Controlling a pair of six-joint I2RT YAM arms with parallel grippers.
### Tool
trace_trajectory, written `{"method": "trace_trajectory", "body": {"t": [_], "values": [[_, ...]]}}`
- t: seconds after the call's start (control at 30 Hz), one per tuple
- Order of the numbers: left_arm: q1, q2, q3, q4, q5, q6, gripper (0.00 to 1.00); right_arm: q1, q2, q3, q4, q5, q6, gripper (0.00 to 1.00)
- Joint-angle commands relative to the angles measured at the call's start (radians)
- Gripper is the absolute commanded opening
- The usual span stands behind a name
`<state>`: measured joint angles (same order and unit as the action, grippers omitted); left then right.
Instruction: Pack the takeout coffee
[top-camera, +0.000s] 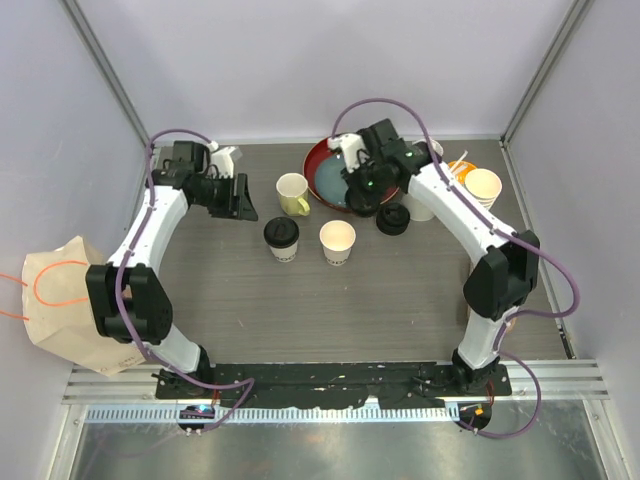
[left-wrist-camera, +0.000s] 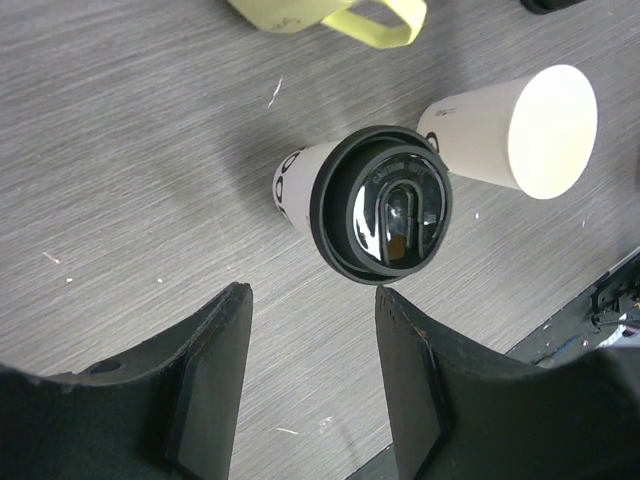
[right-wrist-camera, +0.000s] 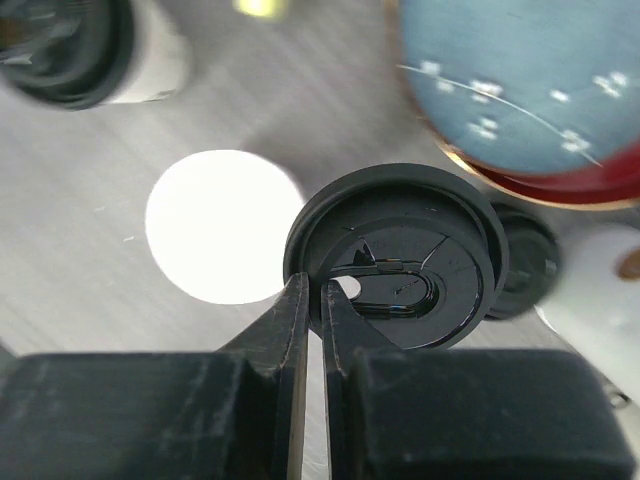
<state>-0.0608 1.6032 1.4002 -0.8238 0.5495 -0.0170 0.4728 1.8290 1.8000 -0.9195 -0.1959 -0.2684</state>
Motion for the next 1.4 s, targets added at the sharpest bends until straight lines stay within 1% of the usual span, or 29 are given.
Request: {"method": "trace_trajectory", "body": {"t": [0.0, 0.1, 0.23, 0.4, 0.67, 0.83, 1.17, 1.37], "values": [[-0.005, -0.083, 0.054, -0.006, 0.018, 0.012, 0.57, 0.166, -0.062, -0.054, 0.005, -0.017, 0.049, 0.01], [-0.007, -0.086, 0.046, -0.003, 0.029, 0.008, 0.58, 0.228, -0.028, -0.047, 0.005, 0.032, 0.052, 0.01], [-0.007, -0.075, 0.046, -0.015, 0.032, 0.011, 0.59, 0.256, 0.038, -0.004, -0.010, 0.044, 0.061, 0.01], [-0.007, -0.081, 0.042, -0.017, 0.029, 0.012, 0.59, 0.268, 0.088, 0.050, -0.061, 0.118, 0.080, 0.01], [-0.005, -0.065, 0.045, -0.014, 0.029, 0.012, 0.59, 0.293, 0.165, 0.173, -0.163, 0.161, 0.081, 0.01], [-0.007, -0.066, 0.042, -0.017, 0.027, 0.012, 0.59, 0.296, 0.181, 0.235, -0.225, 0.184, 0.095, 0.01], [-0.007, -0.063, 0.045, -0.021, 0.027, 0.012, 0.59, 0.297, 0.177, 0.180, -0.214, 0.142, 0.101, 0.01], [-0.007, -0.060, 0.046, -0.024, 0.024, 0.012, 0.59, 0.297, 0.193, 0.165, -0.202, 0.145, 0.098, 0.01]]}}
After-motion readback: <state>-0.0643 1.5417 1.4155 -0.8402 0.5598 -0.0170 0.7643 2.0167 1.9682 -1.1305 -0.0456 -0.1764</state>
